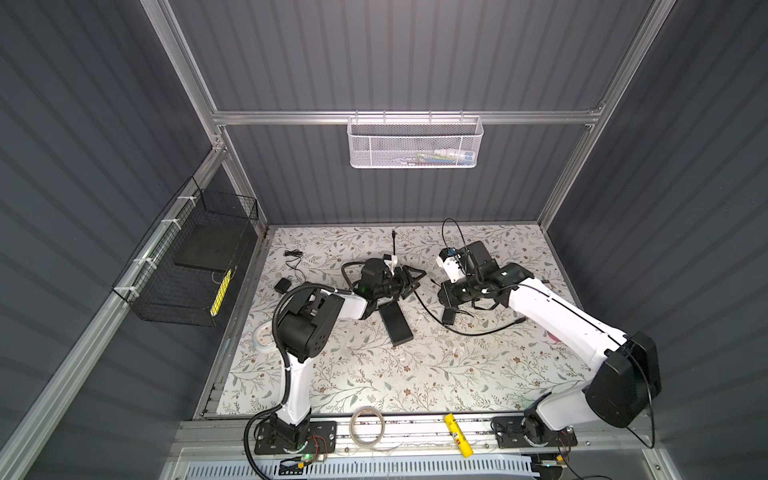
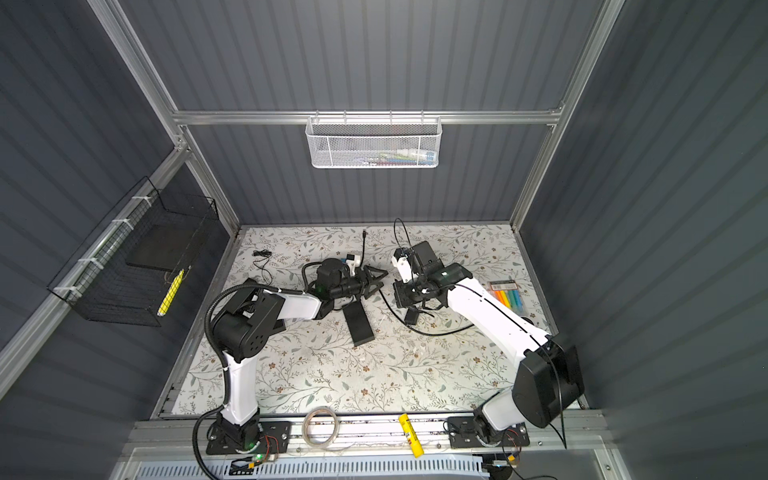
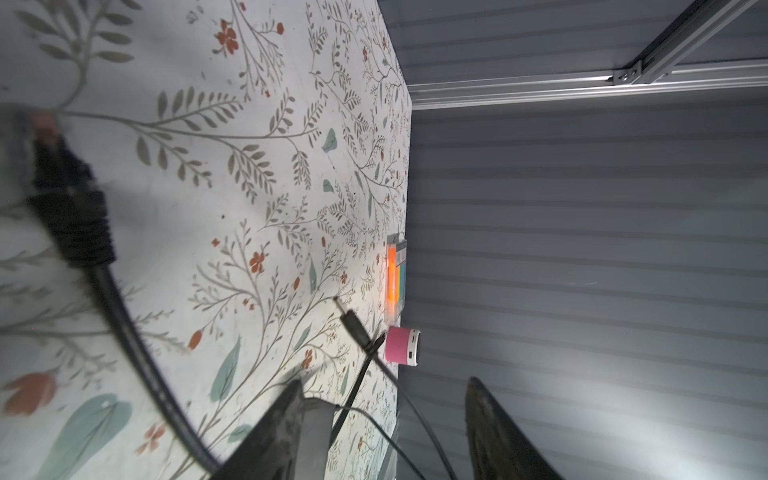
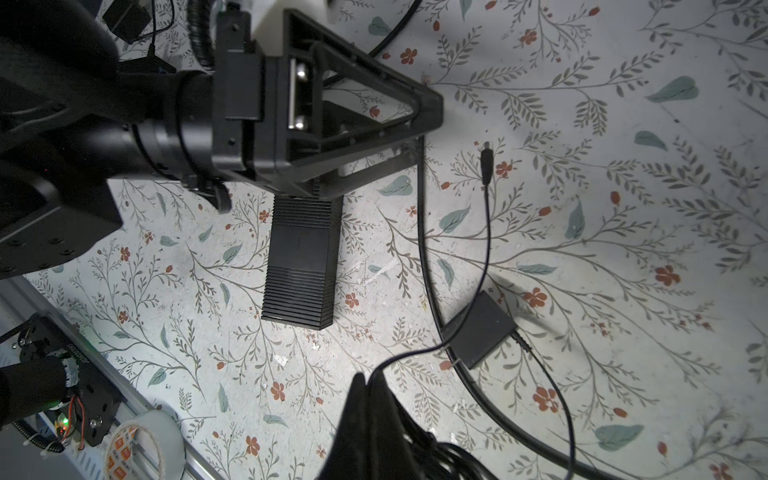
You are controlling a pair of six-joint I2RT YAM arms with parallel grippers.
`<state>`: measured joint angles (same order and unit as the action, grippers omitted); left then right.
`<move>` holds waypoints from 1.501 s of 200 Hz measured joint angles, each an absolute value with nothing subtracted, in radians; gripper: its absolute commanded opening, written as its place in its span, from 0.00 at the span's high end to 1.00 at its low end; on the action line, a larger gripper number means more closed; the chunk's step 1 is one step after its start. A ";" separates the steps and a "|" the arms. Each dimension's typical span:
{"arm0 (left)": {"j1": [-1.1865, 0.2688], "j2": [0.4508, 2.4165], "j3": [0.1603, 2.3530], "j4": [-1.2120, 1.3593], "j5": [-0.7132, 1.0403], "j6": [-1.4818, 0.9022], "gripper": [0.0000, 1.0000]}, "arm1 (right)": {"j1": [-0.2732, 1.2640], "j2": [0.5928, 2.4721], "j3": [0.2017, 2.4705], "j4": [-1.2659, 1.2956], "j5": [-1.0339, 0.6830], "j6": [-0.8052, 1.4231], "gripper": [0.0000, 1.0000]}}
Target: Insert the plug into the switch port
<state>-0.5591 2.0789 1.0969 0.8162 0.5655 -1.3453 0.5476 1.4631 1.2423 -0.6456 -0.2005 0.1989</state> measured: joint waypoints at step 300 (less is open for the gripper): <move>-0.534 2.161 1.200 0.855 0.552 -1.366 1.00 | 0.530 1.447 1.132 -0.614 -0.222 0.191 0.79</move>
